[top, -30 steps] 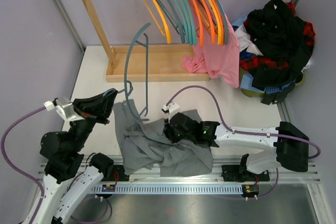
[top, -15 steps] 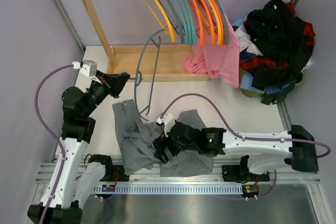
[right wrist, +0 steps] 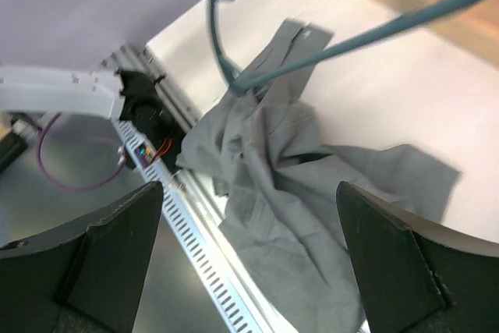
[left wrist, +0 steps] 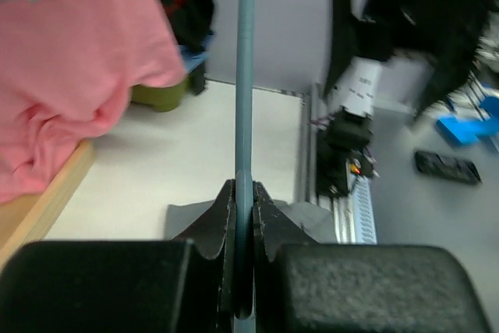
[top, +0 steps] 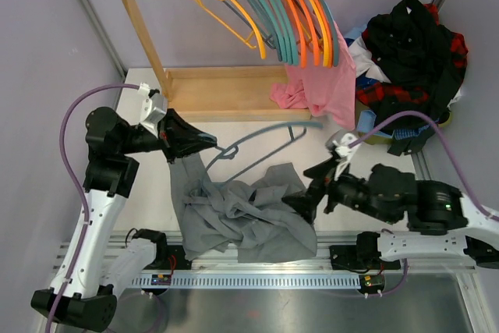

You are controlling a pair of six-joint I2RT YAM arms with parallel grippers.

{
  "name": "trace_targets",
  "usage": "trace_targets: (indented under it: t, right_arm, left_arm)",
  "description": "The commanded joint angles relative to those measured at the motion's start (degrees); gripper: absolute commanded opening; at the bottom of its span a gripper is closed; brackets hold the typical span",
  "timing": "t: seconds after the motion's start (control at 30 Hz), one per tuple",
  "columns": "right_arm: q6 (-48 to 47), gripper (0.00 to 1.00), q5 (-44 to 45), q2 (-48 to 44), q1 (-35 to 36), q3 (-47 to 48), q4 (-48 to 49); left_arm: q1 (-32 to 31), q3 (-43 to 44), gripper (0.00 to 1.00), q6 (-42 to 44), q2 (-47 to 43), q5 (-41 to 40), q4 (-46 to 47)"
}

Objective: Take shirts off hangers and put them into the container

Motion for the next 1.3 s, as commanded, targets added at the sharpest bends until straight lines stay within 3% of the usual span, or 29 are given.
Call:
trace_targets:
  t: [0.0,0.17,0.57,0.83,0.9,0.97,1.0,1.03,1.1,1.13,1.2,1.23,1.27]
  right_arm:
    - [-3.00,0.99,10.59,-2.70,0.31,5.28,-9.73]
    - [-4.75,0.99,12.63,-3.24,0.31,10.73,-13.86]
    - [-11.60,0.99,5.07,2.64,0.31,15.84,-14.22]
    - [-15.48,0.97,1.81,5.81,0.31,16.10,-9.56]
    - [-15.74,0.85,0.85,6.16,0.23,15.84,-8.60]
    - [-15.66,0.62,0.15,6.25,0.31,15.40,-7.89]
    - [-15.40,0.13,0.40,6.25,0.31,14.88,-7.28]
    - [-14.52,0.00,1.36,6.16,0.31,14.52,-7.01]
    - [-14.51,0.00,1.47,5.64,0.31,13.65,-7.01]
    - [-14.25,0.00,0.94,5.46,0.31,13.47,-6.92]
    - [-13.90,0.00,0.50,5.20,0.31,13.12,-7.01]
    - [-13.72,0.00,0.49,5.11,0.31,13.11,-6.92]
    - [-13.64,0.00,0.76,5.11,0.23,13.11,-7.01]
  left_arm:
    - [-1.55,3.80,0.00,10.71,0.21,13.94,-10.03]
    - [-3.22,-2.18,0.00,-7.97,-0.23,22.04,13.92]
    - [-7.26,-0.78,0.00,-10.91,5.04,24.50,14.23]
    - [-11.04,-1.74,0.00,-19.78,7.50,26.18,22.04]
    - [-11.05,-2.01,0.00,-20.50,7.59,26.18,22.93]
    - [-11.05,-2.10,0.00,-20.50,7.41,26.18,23.37]
    - [-11.05,-2.18,0.00,-20.50,7.33,26.18,23.46]
    - [-11.05,-2.10,0.00,-20.58,7.33,26.09,23.81]
    - [-10.96,-2.10,0.14,-20.94,7.33,25.48,24.17]
    - [-10.52,-1.92,0.36,-20.85,7.33,24.61,24.25]
    - [-9.38,-1.83,0.68,-20.50,6.63,23.20,24.34]
    - [-7.81,-1.40,0.99,-18.93,6.19,22.15,22.95]
    - [-6.84,-0.70,0.99,-16.48,5.14,19.00,20.15]
